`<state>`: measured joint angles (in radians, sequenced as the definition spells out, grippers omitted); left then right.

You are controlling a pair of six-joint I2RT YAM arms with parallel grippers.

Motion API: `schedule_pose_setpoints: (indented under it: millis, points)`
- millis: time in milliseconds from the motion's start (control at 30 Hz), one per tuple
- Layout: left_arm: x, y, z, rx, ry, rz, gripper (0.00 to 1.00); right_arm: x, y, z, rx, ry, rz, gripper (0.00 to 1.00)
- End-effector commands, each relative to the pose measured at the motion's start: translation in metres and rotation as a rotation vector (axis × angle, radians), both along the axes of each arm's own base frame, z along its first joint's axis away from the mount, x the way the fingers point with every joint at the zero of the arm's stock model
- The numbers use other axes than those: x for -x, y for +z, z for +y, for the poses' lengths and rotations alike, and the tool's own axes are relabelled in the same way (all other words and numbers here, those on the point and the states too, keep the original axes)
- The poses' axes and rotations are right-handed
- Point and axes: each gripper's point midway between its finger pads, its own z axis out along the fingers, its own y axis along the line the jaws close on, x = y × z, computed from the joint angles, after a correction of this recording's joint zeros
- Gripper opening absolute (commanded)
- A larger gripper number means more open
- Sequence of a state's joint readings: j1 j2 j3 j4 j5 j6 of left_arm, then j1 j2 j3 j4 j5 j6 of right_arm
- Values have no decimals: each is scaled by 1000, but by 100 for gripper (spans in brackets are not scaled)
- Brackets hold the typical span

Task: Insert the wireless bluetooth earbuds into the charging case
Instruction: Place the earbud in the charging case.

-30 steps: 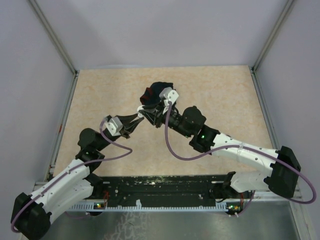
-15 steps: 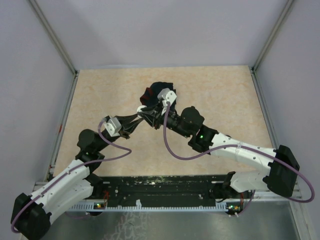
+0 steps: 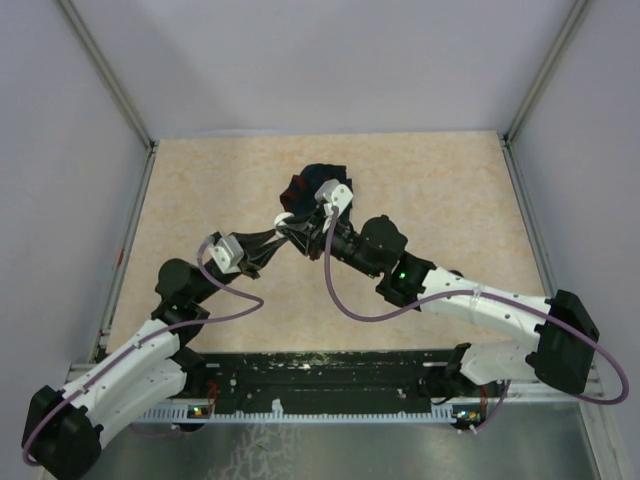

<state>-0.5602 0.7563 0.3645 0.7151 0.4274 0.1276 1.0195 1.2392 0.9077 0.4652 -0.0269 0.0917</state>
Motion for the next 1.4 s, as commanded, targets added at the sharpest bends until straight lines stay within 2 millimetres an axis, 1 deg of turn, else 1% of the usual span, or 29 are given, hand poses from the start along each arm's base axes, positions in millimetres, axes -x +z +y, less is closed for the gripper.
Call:
schedule_pose_setpoints:
  millis: [0,100,333,533,600,667,733,933,1133,1367]
  points:
    - [5,15,1,38,-13,-42,0,4,9,-1,-21,-4,-30,11]
    - [6,15,1,39,-19,-42,0,3,6,0,-16,-1,-27,11]
    - [8,15,-1,37,-33,-44,0,5,7,6,-28,21,-30,11]
    - [8,17,0,43,-28,-48,0,5,4,7,-18,26,-25,11]
    - [8,16,0,43,-27,-44,0,6,6,6,-19,30,-26,15]
    - [7,16,0,43,-27,-44,0,7,8,6,-21,33,-31,22]
    - [7,15,0,42,-25,-40,0,8,11,5,-20,32,-36,27]
    - [7,15,0,39,-27,-36,0,9,17,2,-26,30,-52,34]
    - [6,15,-1,37,-29,-31,0,9,23,-2,-26,20,-69,38]
    - [8,12,-5,27,-52,-17,0,7,30,-7,-5,-2,-101,40]
